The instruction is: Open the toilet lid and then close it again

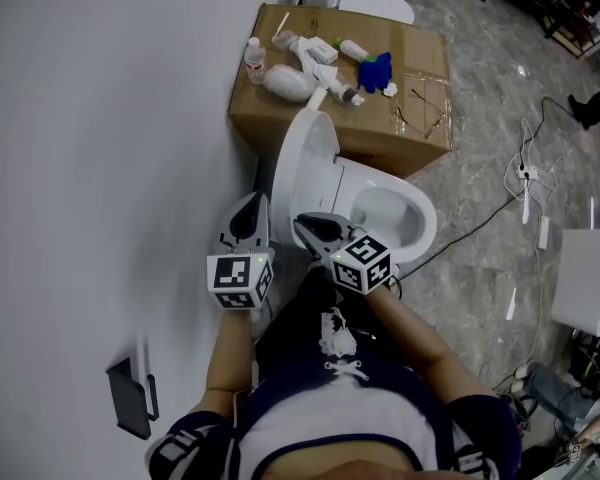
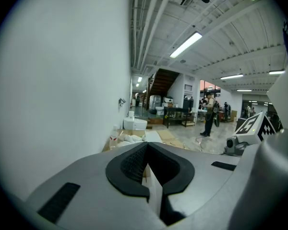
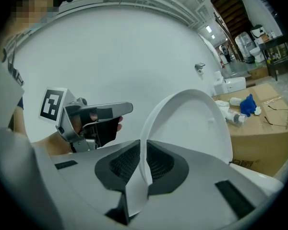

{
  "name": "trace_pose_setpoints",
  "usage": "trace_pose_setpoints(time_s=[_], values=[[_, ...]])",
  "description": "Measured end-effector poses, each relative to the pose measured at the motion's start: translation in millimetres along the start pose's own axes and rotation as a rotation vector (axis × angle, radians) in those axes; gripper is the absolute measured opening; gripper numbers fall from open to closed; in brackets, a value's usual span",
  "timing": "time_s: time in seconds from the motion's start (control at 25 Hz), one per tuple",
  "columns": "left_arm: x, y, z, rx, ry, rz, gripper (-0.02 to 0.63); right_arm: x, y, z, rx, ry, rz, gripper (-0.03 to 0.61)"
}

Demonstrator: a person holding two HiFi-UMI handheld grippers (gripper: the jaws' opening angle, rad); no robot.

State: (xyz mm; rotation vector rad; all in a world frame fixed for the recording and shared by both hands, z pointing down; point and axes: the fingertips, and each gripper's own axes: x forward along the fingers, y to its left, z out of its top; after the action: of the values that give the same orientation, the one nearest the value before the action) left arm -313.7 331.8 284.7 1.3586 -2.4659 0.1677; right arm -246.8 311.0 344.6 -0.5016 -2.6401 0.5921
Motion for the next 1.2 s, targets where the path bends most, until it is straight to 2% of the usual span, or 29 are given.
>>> trace_pose_setpoints(time_s=[0.24, 0.4, 0.64, 0.76, 0.88, 1.2], values=[[-0.7, -1.0, -2.0, 0.011, 0.009, -0.005, 0.006, 6.1, -2.7, 1.8, 0.007, 0.013, -0.019, 0.038], [-3.2, -1.5, -6.2, 0.004, 0.014, -0.007, 0.007, 13.6, -5.6, 4.5, 0.03, 0.022, -0.022, 0.083], [-5.2, -2.7, -9.6, -0.001, 0.021, -0.02, 0.006, 32.7, -6.5, 4.5, 0.033, 0.078, -0.032, 0.086], [-6.7, -2.9, -10.5, 0.001, 0.024, -0.024, 0.007, 36.0, -5.2, 3.5, 0.057, 0.088, -0.03, 0.04], [-8.1, -3.5, -11.8, 0.003, 0.023, -0.027, 0.007, 33.1, -4.9, 2.3, 0.092, 0.072, -0.021, 0.034], [-5.2, -9.7, -15.0, 0.018, 0.036, -0.049, 0.006, 8.5, -12.2, -1.9, 0.108, 0.022, -0.037, 0.032]])
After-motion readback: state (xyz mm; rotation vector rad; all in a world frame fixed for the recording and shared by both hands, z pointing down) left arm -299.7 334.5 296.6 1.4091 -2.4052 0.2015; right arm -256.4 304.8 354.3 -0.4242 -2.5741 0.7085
